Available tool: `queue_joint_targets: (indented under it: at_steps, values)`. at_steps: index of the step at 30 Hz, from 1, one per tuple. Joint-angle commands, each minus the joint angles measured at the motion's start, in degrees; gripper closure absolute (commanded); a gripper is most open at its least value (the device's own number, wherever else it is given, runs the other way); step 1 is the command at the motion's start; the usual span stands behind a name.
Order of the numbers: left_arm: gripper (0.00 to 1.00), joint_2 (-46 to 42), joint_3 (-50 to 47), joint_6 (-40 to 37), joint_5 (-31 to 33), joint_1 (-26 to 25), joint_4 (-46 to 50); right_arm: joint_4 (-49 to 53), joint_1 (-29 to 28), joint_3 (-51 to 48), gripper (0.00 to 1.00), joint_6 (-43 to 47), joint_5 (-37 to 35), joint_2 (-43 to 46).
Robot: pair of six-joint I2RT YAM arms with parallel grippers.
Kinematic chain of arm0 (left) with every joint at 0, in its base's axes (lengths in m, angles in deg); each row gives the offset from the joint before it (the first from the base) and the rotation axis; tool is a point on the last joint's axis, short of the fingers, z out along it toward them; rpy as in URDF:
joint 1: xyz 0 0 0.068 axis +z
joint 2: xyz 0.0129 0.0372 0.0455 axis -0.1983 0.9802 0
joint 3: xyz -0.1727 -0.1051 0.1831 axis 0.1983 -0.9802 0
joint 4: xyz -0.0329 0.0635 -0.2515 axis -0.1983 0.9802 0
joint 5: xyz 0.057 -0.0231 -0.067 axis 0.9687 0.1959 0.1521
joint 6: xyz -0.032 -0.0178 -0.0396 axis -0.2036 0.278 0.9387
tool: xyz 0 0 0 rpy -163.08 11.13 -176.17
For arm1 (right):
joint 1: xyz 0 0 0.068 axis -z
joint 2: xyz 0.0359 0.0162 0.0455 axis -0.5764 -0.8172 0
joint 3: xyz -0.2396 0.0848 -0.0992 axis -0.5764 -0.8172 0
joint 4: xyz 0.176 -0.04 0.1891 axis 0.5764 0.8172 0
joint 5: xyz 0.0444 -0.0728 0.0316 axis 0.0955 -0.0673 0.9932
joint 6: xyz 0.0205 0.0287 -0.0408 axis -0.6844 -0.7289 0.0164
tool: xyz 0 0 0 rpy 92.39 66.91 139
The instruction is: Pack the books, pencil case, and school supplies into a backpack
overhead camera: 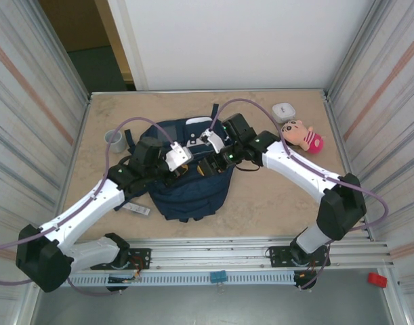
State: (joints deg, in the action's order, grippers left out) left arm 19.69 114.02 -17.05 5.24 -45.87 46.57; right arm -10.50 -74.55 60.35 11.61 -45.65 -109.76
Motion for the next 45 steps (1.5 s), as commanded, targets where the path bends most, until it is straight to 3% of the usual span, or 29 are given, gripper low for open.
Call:
queue_joint_targets:
  at_steps: [1, 5, 9, 12, 14, 18, 31, 37, 45]
  values:
    - [1.00, -3.79, 0.82, -6.19, -7.76, 0.93, -4.87, -4.87, 1.47, -4.66, 0.52, 1.22, 0.90, 6.02]
    - [1.00, -4.33, 1.30, -14.39, -17.86, 4.01, 0.22, -12.86, 4.00, -12.57, 0.44, 1.04, 1.26, 12.69]
    - [1.00, -4.45, 0.68, -23.52, -27.17, 6.51, 4.32, -23.36, 4.94, -20.20, 0.39, 1.70, -4.23, 18.07]
    - [1.00, -3.93, 0.58, -27.31, -33.98, 9.32, 6.47, -31.12, 4.69, -25.24, 0.38, 4.44, -6.09, 20.43]
    - [1.00, -3.77, 0.29, -29.70, -36.55, 10.39, 6.90, -34.18, 3.55, -27.82, 0.31, 8.12, -6.81, 20.99]
    - [1.00, -3.57, 0.07, -31.80, -36.79, 10.75, 7.29, -35.50, -1.02, -30.08, 0.27, 17.73, -10.61, 19.73]
    - [1.00, -3.40, 0.05, -32.86, -36.78, 10.80, 8.22, -38.74, -3.44, -26.87, 0.28, 19.52, -8.42, 15.39]
    - [1.00, -3.63, 0.03, -32.69, -34.48, 10.83, 8.15, -39.27, -3.27, -28.66, 0.28, 19.67, -8.13, 18.57]
    - [1.00, -4.31, -0.34, -32.38, -33.63, 10.84, 7.80, -41.86, -0.63, -36.19, 0.26, 19.62, -9.49, 29.34]
